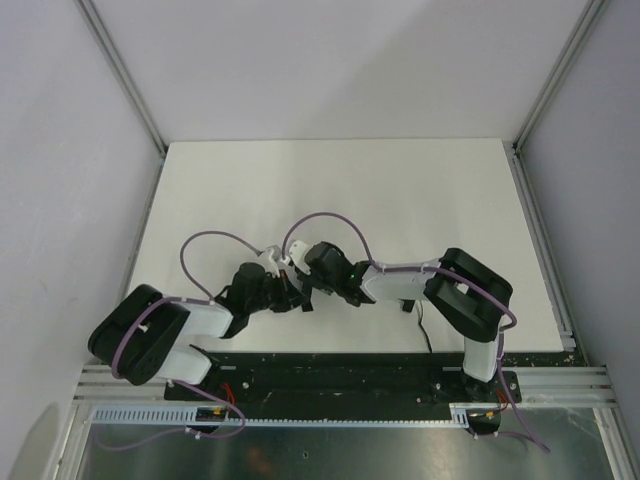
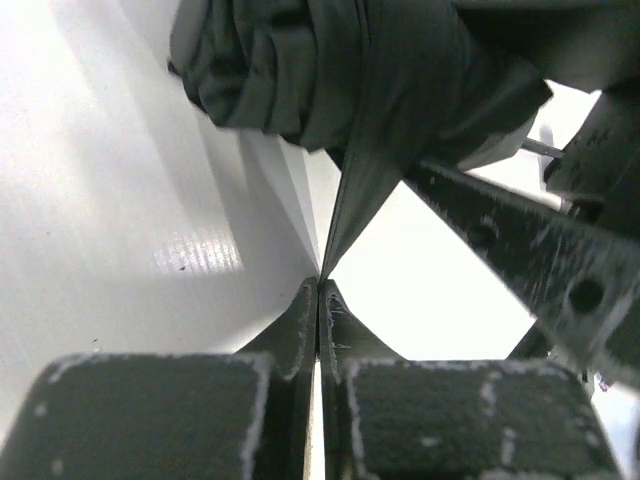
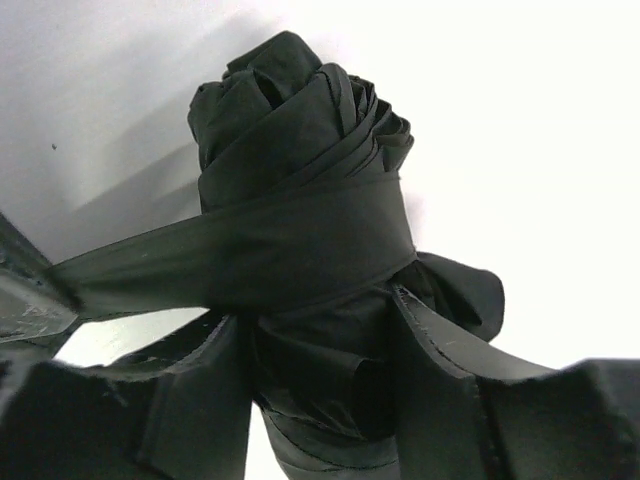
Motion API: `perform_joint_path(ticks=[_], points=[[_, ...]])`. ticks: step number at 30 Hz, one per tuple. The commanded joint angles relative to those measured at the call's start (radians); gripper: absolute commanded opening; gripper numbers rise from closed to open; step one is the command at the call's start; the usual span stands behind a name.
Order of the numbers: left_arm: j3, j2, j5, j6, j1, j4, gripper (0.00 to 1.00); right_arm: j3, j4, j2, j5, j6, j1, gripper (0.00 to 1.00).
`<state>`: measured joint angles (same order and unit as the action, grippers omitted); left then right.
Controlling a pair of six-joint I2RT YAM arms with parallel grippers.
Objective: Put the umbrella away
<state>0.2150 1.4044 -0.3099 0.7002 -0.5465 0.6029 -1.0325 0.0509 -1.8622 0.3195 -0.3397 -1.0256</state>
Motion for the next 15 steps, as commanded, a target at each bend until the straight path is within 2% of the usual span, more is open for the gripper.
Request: perform_joint_path(ticks=[1,6,11,15], points=[[-0.049,-0.019,0.021,-0.010,0.007,-0.171,0.00,-0.011,-0.163,-0.110,-0.156,0.100,0.091,0.42],[-0.044,-0.111,0.008,0.002,0.044,-0.205,0.00,-0.021,-0.227,-0.134,-0.421,0.157,0.155,0.26],[0.028,-0.225,0.009,-0.023,0.060,-0.337,0.00,-0.020,-0.270,-0.169,-0.817,0.212,0.260,0.13],[0.105,-0.270,-0.029,-0.051,0.063,-0.421,0.00,-0.020,-0.232,-0.217,-1.124,0.308,0.342,0.05]])
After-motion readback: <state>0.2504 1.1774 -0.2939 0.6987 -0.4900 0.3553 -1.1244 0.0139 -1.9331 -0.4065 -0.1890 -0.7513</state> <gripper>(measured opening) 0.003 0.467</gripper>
